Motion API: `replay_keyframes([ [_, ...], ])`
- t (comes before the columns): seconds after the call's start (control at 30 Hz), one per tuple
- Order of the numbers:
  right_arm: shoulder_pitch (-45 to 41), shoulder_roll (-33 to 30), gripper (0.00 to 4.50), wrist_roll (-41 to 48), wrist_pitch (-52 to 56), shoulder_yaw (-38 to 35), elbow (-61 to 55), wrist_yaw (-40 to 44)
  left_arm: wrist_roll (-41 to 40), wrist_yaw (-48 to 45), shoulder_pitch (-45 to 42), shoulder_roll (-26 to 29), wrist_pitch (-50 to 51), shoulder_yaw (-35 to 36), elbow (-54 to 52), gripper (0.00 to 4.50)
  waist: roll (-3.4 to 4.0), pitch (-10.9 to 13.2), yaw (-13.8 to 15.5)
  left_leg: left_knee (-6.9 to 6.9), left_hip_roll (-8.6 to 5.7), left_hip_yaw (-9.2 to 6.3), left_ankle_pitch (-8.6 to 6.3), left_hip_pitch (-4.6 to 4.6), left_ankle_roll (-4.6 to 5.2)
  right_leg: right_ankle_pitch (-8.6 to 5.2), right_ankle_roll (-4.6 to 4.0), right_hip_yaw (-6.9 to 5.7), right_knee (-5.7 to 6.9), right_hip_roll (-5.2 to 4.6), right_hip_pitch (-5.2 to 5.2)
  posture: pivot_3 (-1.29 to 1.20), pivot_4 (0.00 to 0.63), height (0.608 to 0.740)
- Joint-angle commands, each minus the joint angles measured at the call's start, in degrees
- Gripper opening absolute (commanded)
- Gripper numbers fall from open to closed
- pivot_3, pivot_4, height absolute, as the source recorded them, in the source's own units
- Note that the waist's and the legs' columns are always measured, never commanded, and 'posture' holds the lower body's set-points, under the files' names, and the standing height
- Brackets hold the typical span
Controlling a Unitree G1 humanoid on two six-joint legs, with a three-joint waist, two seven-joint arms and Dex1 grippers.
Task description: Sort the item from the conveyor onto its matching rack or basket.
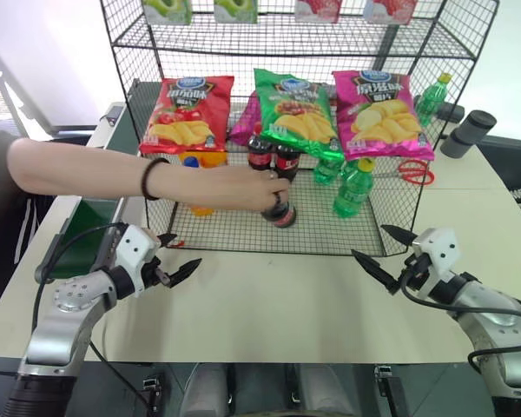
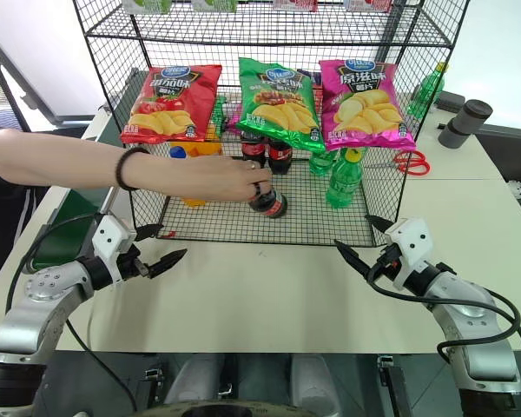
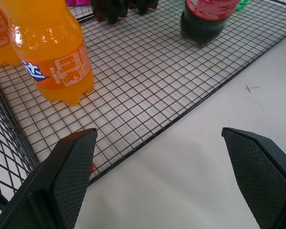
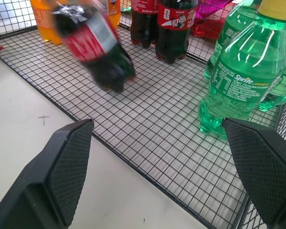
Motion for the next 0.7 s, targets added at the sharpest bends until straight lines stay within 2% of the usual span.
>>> replay_keyframes([
  [0.03,-0.5,0.1,4.47,0.6,-0.4,-0.5,-2.3,-0.2,-1.4,0.5,-1.3,0.3,0.2,2.7,-0.7,4.50,0.00,0.0,0.0,0.00,0.00,0.00,0.00,0.00,0.00,0.00,0.00,0.00,0.00,0.00,0.00,0.00,0.150,0.740],
  [0.53,-2.0,0.0,4.47,0.2,-0.7,0.3,-0.7,0.3,-2.3,0.4,-0.7,0.5,-0.1,3.6,-2.2,4.50,0.00,0.0,0.0,0.01,0.01,0.00,0.00,0.00,0.00,0.00,0.00,0.00,0.02,0.03,0.00,0.00,0.150,0.740],
  [0.7,-2.9,0.0,4.47,0.0,-0.7,1.0,-0.2,0.4,-6.6,-0.2,-0.9,0.6,2.5,5.5,-5.7,4.50,0.00,0.0,0.0,0.02,0.01,0.00,0.00,0.00,0.00,0.00,0.01,0.01,0.02,0.00,0.00,0.00,0.150,0.740],
])
